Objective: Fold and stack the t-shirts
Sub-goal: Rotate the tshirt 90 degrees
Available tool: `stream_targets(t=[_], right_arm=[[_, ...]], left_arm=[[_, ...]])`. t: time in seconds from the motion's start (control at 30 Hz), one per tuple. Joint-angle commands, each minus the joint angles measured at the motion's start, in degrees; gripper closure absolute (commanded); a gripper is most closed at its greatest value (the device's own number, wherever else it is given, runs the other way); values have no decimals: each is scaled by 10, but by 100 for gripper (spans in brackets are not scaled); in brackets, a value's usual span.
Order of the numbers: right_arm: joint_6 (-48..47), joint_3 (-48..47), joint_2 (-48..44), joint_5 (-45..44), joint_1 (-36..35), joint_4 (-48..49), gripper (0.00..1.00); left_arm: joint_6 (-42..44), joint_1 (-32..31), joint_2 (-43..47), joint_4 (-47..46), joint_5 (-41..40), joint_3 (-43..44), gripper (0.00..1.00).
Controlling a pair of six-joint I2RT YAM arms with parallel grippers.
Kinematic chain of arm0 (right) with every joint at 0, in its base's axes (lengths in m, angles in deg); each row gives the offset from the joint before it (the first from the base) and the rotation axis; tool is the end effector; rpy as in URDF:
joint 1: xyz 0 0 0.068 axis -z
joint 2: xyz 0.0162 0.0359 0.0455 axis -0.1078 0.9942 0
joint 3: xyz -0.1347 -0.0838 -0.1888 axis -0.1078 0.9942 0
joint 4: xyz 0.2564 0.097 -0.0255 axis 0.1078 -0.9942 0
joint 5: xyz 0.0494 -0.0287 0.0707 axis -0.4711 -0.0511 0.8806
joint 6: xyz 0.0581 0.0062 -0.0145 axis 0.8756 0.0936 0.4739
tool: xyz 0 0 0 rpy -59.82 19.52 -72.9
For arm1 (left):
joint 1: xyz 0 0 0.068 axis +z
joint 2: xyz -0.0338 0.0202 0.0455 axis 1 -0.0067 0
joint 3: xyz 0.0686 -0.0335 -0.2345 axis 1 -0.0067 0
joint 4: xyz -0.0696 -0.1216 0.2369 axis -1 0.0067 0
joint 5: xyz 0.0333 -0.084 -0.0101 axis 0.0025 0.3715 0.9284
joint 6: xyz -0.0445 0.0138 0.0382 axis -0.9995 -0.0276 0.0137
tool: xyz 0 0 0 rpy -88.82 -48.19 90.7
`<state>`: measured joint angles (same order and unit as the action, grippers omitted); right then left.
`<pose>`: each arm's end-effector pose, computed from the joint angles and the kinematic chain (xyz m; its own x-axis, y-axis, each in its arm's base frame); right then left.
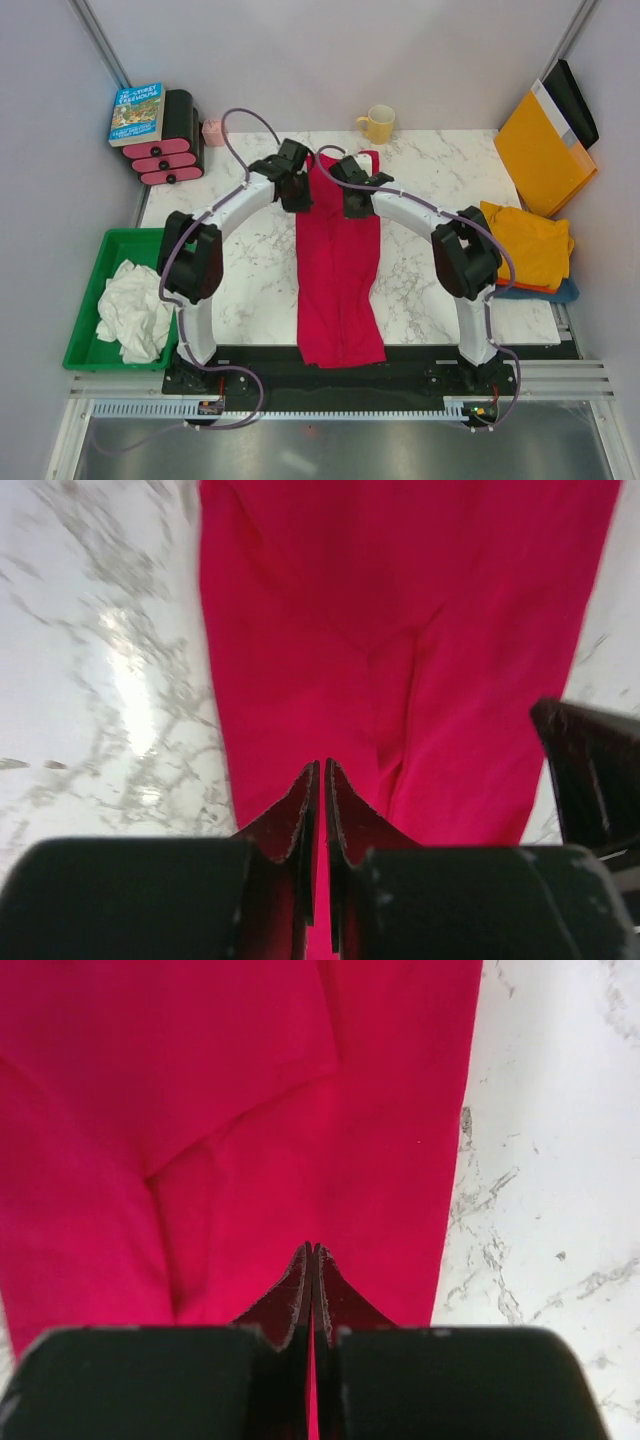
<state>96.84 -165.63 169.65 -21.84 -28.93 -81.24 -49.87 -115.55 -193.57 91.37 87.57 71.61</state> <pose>0.3796 0.2467 0.1841 -0.7779 0.0045 -0.6284 0.0125 0.9999 -0.0083 0.3963 -0.1924 0.2145 -0.8563 -0.1372 -0.4979 0.0094 0.9597 -0.2807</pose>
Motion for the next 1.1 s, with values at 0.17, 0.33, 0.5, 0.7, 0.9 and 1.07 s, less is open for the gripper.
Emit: stream_targets(t=[0.17, 0.33, 0.5, 0.7, 0.9, 1.07], right_arm=[[24, -25, 55, -2, 7, 29, 100], [28, -25, 96, 3, 12, 28, 100], [35, -45, 136, 32, 33, 22, 100], [39, -122, 190, 60, 63, -3, 100], [46, -219, 247, 97, 86, -24, 100], [56, -274, 287, 126, 89, -26, 100]], left_arm=[[15, -41, -46, -31, 6, -15, 89], [6, -41, -103, 13, -32, 15, 90], [14, -39, -162, 48, -35, 69, 90], [27, -18, -259, 113, -3, 203, 90], [35, 10, -328, 155, 15, 340, 89], [40, 33, -366, 163, 27, 390, 87]])
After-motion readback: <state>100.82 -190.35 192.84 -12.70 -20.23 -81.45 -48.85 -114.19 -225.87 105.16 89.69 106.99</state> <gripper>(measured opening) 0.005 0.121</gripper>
